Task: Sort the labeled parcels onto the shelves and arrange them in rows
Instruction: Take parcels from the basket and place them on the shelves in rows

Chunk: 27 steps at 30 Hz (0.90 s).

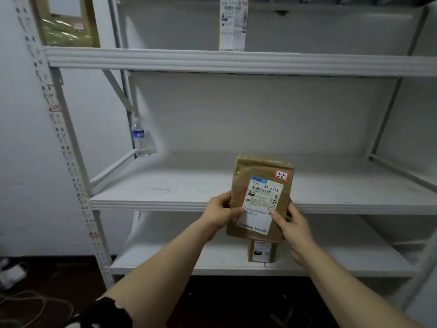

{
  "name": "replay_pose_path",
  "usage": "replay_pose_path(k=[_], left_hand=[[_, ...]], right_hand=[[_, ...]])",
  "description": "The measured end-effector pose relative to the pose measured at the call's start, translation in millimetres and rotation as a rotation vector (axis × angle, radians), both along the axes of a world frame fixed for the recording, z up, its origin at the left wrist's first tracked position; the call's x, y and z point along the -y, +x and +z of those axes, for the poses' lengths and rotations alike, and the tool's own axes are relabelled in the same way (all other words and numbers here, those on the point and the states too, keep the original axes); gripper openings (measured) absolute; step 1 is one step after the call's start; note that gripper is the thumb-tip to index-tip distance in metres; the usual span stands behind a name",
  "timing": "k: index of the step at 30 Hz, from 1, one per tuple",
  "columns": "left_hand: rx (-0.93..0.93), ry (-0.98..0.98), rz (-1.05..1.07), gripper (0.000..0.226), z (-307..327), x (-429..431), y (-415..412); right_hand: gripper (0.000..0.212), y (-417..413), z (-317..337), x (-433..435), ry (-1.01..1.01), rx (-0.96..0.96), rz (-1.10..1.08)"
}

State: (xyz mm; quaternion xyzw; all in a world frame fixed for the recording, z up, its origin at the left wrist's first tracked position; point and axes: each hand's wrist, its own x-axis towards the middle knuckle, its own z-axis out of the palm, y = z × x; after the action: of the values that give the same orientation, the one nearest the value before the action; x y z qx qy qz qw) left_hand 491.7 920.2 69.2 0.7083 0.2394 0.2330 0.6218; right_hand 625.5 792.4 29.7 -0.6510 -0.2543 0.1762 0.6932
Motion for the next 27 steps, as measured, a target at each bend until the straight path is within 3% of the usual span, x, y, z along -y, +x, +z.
replay_pose_path(k=[3,7,18,22,27], left_hand=[[-0.019,0.035,0.022,0.043,-3.7,-31.8,7.5],[0.000,0.029,0.052,0.042,-8.0,-73.4,23.3],[0.047,0.091,0.028,0.044,-25.4,-136.3,87.0],[-0.038,0.226,0.058,0.050,-46.7,-138.0,104.5],[-0.252,0.380,0.119,0.043,-65.8,-136.4,120.1]], right_hand=[[0.042,8.3,1.5,-33.7,-0.018,-0.001,0.021],[0.036,18.3,7.2,-73.1,-0.028,0.007,0.034],[0.052,64.1,1.3,-123.3,-0.160,0.033,-0.061],[0.045,77.6,-8.3,-125.6,-0.253,0.054,-0.056],[0.057,95.8,-19.0,-128.7,-0.362,0.141,-0.001]])
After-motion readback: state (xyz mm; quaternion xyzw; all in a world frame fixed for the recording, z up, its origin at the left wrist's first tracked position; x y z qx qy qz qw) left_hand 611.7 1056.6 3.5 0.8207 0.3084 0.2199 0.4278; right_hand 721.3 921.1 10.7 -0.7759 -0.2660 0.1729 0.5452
